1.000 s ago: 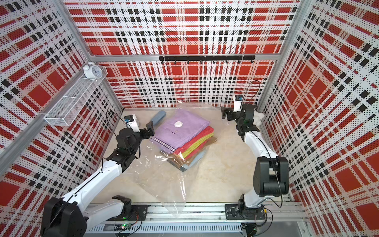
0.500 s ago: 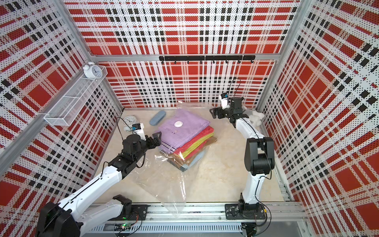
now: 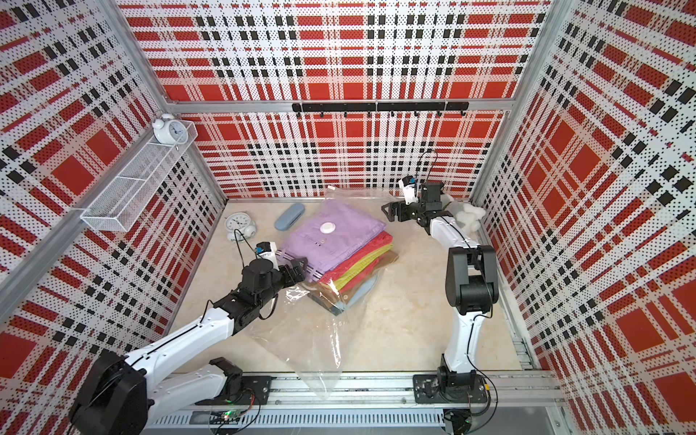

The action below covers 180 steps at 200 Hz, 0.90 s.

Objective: Take the trousers out of the vacuum bag
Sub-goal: Adjust the vacuum bag at the center of the board.

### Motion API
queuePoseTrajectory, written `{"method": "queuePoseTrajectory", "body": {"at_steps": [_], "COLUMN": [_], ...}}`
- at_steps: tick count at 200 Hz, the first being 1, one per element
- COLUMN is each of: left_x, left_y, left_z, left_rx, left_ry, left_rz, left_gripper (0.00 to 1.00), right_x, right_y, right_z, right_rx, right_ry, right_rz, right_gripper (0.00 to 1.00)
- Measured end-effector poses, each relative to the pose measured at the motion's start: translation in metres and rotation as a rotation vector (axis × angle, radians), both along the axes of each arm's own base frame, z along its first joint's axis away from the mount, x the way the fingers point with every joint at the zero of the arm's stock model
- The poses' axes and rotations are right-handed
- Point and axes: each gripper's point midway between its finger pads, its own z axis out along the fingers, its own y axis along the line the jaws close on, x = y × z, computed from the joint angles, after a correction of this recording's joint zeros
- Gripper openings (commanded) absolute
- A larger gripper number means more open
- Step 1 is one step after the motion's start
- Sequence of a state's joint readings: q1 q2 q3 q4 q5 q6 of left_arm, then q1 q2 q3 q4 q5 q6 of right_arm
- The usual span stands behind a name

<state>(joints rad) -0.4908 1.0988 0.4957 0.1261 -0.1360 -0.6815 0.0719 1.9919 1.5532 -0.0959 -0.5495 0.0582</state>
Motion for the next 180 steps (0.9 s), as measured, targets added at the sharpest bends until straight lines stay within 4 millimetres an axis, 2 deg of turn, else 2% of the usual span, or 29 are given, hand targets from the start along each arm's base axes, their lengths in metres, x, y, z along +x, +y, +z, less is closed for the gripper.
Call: {"method": "queuePoseTrajectory", "body": {"at_steps": [10,23,36,49,64,78,99,138,170,180], "left_x": [-0.002,-0.004,-0.002,0.0,0.001,0.002,0.004,0.008,0.011,0.013], "left_y": [0.001,0.0,-0.003,-0.005,-0.008,-0.01,-0.013,-0.01,-0.005,-0.002], "left_z": [-0.006,-0.01,-0.01,-0.01,-0.009,-0.009,-0.008,-0.011,-0.009,-0.009], "left_rx": [-0.015,-0.041,-0.065,-0.087,-0.105,-0.121,-0.139,-0.168,-0.185,-0.188], "left_ry": [0.012,0.02,0.021,0.02,0.018,0.018,0.016,0.029,0.027,0.026], "left_rz": [0.007,0.013,0.011,0.012,0.01,0.008,0.002,0.013,0.028,0.031], "left_gripper": [1.0,0.97,0.93,0.85,0.74,0.56,0.38,0.19,0.0,0.0], "right_x": [0.0,0.0,0.0,0.0,0.0,-0.001,-0.003,-0.007,-0.019,-0.025], "right_y": [0.001,0.002,0.003,0.003,0.005,0.007,0.009,0.012,0.012,0.014], "right_z": [-0.001,-0.003,-0.004,-0.004,-0.003,-0.003,-0.006,-0.013,-0.036,-0.043], "right_rx": [0.005,0.011,0.018,0.023,0.034,0.043,0.06,0.07,0.076,0.081], "right_ry": [0.002,0.008,0.011,0.01,0.013,0.017,0.034,0.053,0.11,0.131], "right_rz": [0.004,0.009,0.009,0.013,0.02,0.029,0.041,0.053,0.061,0.063], "right_gripper": [1.0,1.0,0.99,0.95,0.86,0.78,0.7,0.49,0.25,0.18]}}
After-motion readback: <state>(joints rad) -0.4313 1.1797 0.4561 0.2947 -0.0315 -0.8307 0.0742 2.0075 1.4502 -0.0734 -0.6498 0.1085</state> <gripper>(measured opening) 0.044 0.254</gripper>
